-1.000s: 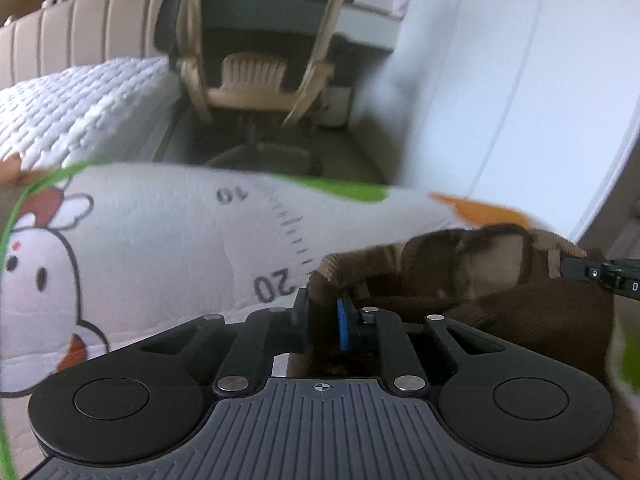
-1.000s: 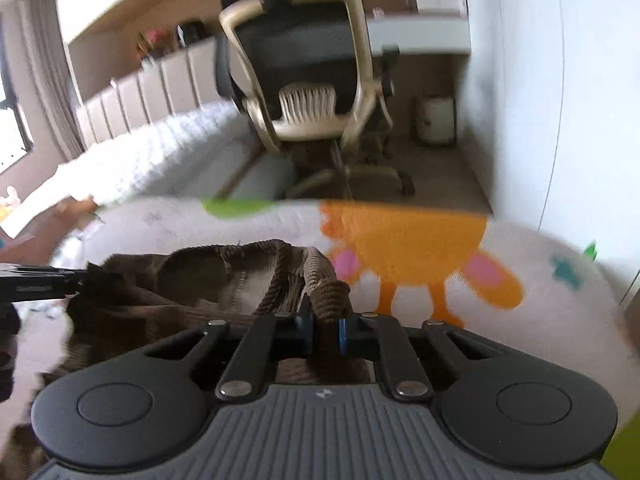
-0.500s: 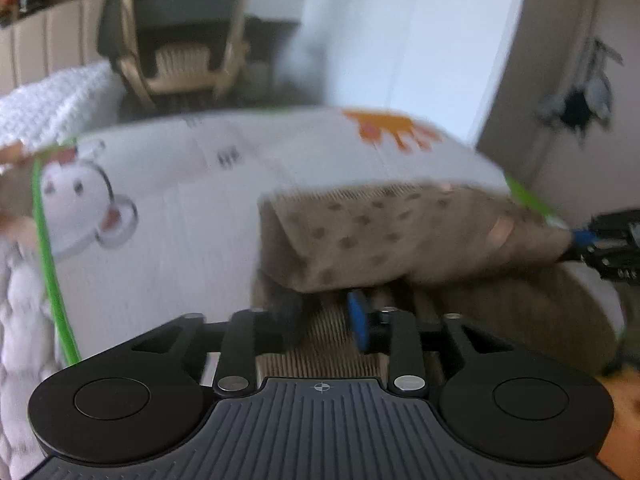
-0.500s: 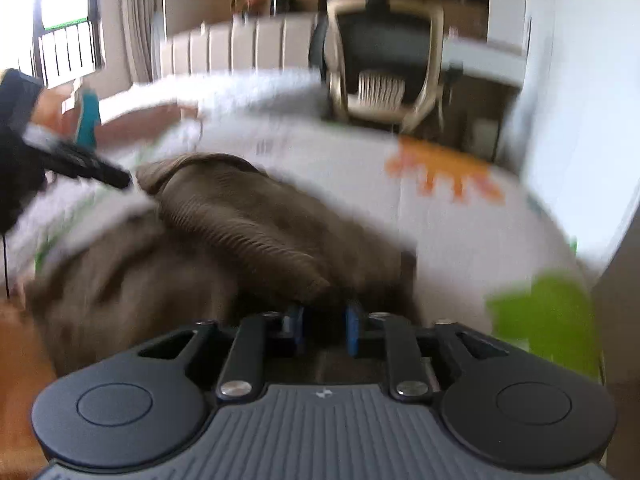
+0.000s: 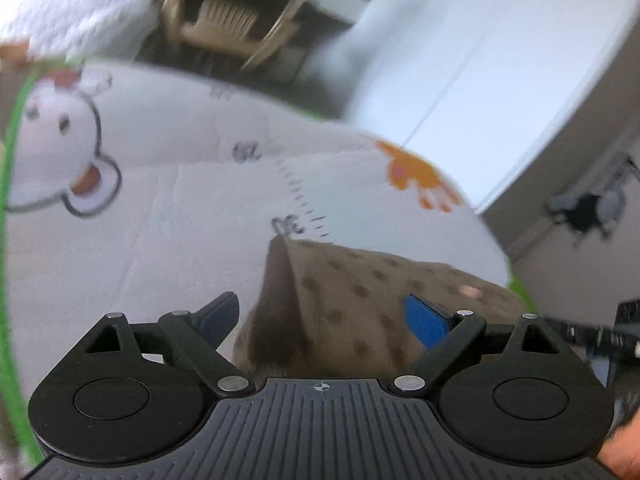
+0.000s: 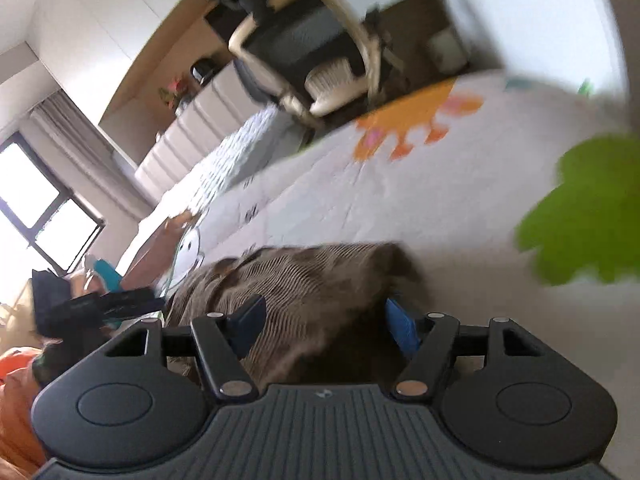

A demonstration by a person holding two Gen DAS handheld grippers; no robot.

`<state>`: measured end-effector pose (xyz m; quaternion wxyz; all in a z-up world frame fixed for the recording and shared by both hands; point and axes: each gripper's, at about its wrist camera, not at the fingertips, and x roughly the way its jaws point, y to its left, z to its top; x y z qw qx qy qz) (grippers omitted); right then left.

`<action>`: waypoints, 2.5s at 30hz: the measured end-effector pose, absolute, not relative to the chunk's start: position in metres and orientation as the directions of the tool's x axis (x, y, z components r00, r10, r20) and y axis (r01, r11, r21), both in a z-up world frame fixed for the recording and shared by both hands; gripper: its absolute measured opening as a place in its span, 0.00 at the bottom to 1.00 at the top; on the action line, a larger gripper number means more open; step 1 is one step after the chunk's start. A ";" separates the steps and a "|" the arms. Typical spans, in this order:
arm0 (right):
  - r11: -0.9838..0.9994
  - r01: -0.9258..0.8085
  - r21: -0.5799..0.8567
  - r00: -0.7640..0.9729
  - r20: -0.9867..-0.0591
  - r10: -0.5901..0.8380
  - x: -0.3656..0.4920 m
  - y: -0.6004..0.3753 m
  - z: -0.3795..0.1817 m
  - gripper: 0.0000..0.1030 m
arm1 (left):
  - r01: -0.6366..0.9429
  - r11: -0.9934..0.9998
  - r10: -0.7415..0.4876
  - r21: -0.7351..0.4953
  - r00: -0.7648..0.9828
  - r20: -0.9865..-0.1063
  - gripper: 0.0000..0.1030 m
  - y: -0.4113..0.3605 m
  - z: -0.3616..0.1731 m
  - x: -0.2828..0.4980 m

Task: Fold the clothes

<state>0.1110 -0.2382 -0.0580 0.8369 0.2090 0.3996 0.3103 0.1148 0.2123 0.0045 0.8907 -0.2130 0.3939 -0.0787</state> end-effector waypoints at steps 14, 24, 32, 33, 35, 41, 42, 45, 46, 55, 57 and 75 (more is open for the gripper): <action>0.773 -0.472 0.423 0.582 -0.510 0.634 0.276 -0.176 -0.038 0.59 | -0.016 0.899 -0.270 -0.437 0.767 -0.583 0.85 0.222 0.028 0.233; 0.932 -0.314 0.183 0.728 -0.584 0.360 0.241 -0.232 -0.023 0.59 | -0.048 0.889 -0.284 -0.455 0.721 -0.632 0.91 0.251 0.010 0.207; 0.832 -0.411 0.372 0.640 -0.532 0.554 0.223 -0.198 -0.035 0.44 | -0.160 0.868 -0.222 -0.469 0.721 -0.657 0.50 0.233 -0.002 0.239; 0.834 -0.422 0.355 0.647 -0.526 0.552 0.219 -0.197 -0.030 0.21 | -0.165 0.880 -0.199 -0.445 0.723 -0.661 0.45 0.229 -0.001 0.239; 0.837 -0.443 0.321 0.661 -0.514 0.547 0.212 -0.196 -0.020 0.10 | -0.152 0.896 -0.180 -0.417 0.733 -0.656 0.22 0.226 0.008 0.230; 0.825 -0.503 0.257 0.683 -0.467 0.561 0.184 -0.206 0.015 0.07 | -0.027 0.898 -0.248 -0.439 0.794 -0.555 0.18 0.222 0.061 0.162; 0.823 -0.509 0.254 0.679 -0.468 0.565 0.175 -0.212 0.019 0.07 | -0.008 0.901 -0.258 -0.433 0.793 -0.552 0.18 0.218 0.063 0.150; 0.832 -0.508 0.223 0.664 -0.514 0.543 0.154 -0.221 0.012 0.07 | 0.026 0.905 -0.293 -0.424 0.761 -0.579 0.18 0.206 0.057 0.122; 0.837 -0.497 0.230 0.653 -0.536 0.535 0.149 -0.224 0.004 0.07 | 0.030 0.906 -0.305 -0.423 0.739 -0.601 0.18 0.202 0.049 0.115; 0.882 -0.445 0.156 0.666 -0.601 0.443 0.112 -0.246 -0.022 0.16 | 0.040 0.926 -0.312 -0.375 0.641 -0.702 0.50 0.197 0.016 0.089; 0.870 -0.478 0.118 0.708 -0.534 0.462 0.112 -0.239 -0.002 0.33 | 0.099 0.921 -0.325 -0.376 0.726 -0.605 0.58 0.196 0.044 0.091; 0.891 -0.447 0.083 0.684 -0.611 0.400 0.128 -0.256 -0.038 0.58 | 0.180 0.925 -0.359 -0.335 0.703 -0.614 0.92 0.208 0.015 0.111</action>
